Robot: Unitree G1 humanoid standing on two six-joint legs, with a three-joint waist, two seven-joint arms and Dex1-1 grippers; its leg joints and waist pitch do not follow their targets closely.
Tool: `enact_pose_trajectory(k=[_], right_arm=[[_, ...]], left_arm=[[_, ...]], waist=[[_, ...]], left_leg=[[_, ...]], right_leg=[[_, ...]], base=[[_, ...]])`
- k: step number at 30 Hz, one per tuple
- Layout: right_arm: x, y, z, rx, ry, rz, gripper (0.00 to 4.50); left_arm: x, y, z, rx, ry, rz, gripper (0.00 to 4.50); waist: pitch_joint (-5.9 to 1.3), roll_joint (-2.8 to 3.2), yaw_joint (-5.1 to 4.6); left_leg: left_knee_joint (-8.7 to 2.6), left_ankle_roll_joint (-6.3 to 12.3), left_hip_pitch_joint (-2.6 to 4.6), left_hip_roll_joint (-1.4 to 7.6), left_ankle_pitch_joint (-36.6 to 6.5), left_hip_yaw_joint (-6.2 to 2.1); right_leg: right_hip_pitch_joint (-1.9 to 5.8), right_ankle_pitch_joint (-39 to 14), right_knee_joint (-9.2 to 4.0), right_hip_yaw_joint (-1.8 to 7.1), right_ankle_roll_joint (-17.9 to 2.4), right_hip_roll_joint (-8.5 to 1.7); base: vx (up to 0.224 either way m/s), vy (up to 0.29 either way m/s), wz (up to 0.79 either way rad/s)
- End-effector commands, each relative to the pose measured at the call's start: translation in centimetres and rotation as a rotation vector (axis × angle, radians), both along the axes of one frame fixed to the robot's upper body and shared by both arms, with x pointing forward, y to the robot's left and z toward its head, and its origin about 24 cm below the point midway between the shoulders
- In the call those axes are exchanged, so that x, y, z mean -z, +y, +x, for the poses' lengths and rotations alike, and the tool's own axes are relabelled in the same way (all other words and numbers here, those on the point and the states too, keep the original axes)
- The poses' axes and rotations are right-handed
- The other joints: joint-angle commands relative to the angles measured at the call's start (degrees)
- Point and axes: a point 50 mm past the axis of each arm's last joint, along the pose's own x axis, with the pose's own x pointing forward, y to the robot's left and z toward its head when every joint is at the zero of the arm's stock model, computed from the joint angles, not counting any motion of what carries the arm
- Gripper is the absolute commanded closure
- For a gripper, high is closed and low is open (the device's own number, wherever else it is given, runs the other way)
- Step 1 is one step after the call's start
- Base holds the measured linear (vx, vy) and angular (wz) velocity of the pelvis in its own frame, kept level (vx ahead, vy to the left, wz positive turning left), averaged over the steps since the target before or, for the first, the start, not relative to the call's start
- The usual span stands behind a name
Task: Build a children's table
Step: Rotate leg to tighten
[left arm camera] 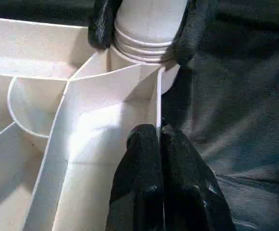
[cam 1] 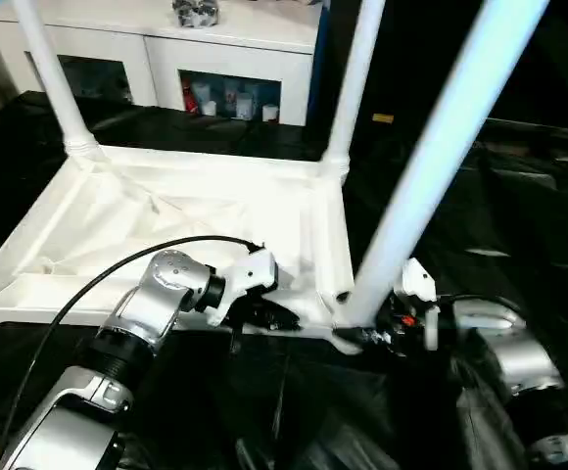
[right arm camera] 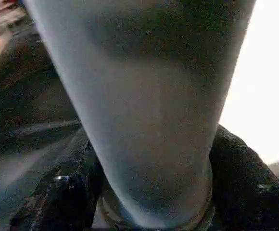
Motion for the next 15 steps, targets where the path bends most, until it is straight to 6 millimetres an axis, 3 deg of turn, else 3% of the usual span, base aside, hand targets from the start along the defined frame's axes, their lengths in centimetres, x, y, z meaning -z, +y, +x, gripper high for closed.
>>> enact_pose_trajectory(k=[1, 2, 3, 5, 9, 11, 12, 14, 15], right_arm=[[1.4, 2.4, -0.1, 0.052, 0.037, 0.011, 1.84], [1.7, 2.5, 0.6, 0.164, 0.033, 0.005, 1.84], [1.7, 2.5, 0.6, 0.164, 0.033, 0.005, 1.85], [2.1, 2.9, 1.0, 0.258, 0.027, -0.004, 1.85], [2.8, 3.7, 2.1, 0.434, 0.047, -0.025, 1.85], [2.9, 4.3, 3.1, 0.567, 0.036, -0.059, 1.85], [2.7, 4.7, 3.5, 0.609, 0.032, -0.050, 1.85], [2.5, 5.2, 3.8, 0.622, 0.021, -0.033, 1.85], [2.3, 5.5, 3.8, 0.603, 0.007, -0.027, 1.50]], left_arm=[[-1.2, -2.5, 0.8, -0.058, -0.083, -0.074, 4.50], [-1.3, -3.1, 1.0, -0.091, -0.094, -0.087, 4.50], [-1.3, -3.1, 1.0, -0.091, -0.094, -0.087, 4.50], [-1.1, -4.0, 1.2, -0.129, -0.103, -0.090, 4.50], [-1.0, -5.9, 1.5, -0.193, -0.121, -0.092, 4.50], [-1.2, -7.2, 1.8, -0.255, -0.137, -0.109, 4.50], [-1.3, -7.8, 1.9, -0.276, -0.146, -0.117, 4.50], [-1.3, -8.4, 1.8, -0.280, -0.157, -0.123, 4.50], [-1.4, -8.6, 1.7, -0.268, -0.160, -0.127, 4.50]], waist=[[-2.53, -0.45, -0.30], [-2.54, -0.40, -0.51], [-2.55, -0.35, -0.60], [-2.53, -0.39, -0.93], [-2.57, -0.49, -1.49], [-2.66, -0.16, -1.57], [-2.84, -0.29, -1.59], [-3.02, -0.10, -1.47], [-3.07, -0.19, -1.43]], left_leg=[[-4.14, 2.16, 0.54, 3.62, -12.10, -1.84], [-4.24, 1.35, 0.70, 3.56, -12.90, -1.89], [-4.30, 1.00, 0.69, 3.61, -13.21, -2.04], [-4.43, 0.96, 0.47, 3.67, -13.27, -2.09], [-4.30, 0.62, 0.68, 3.52, -12.78, -1.98], [-4.27, 0.48, 0.53, 3.49, -11.65, -1.95], [-4.17, 0.54, 0.59, 3.45, -10.93, -1.95], [-3.90, 1.49, 0.38, 3.37, -8.82, -1.77], [-3.86, 1.84, 0.28, 3.35, -8.30, -1.75]], right_leg=[[1.97, -16.43, -5.10, 3.33, -11.43, -6.14], [1.84, -19.31, -5.45, 3.31, -10.54, -6.14], [1.88, -20.12, -5.43, 3.31, -10.22, -6.21], [1.94, -19.78, -5.51, 3.38, -9.80, -6.12], [1.75, -17.56, -5.38, 3.45, -10.64, -6.07], [1.83, -15.52, -5.13, 3.53, -10.86, -6.04], [2.00, -13.70, -4.96, 3.47, -11.13, -5.98], [2.24, -8.26, -4.44, 3.53, -12.28, -5.88], [2.37, -7.01, -4.29, 3.48, -12.42, -5.84]], base=[[0.000, 0.000, 0.00], [0.000, 0.000, 0.00], [0.000, 0.000, 0.00], [0.000, 0.000, 0.00], [0.000, 0.000, 0.00], [0.000, 0.000, 0.00], [0.000, 0.000, 0.00], [0.000, 0.000, 0.00], [0.000, 0.000, 0.00]])
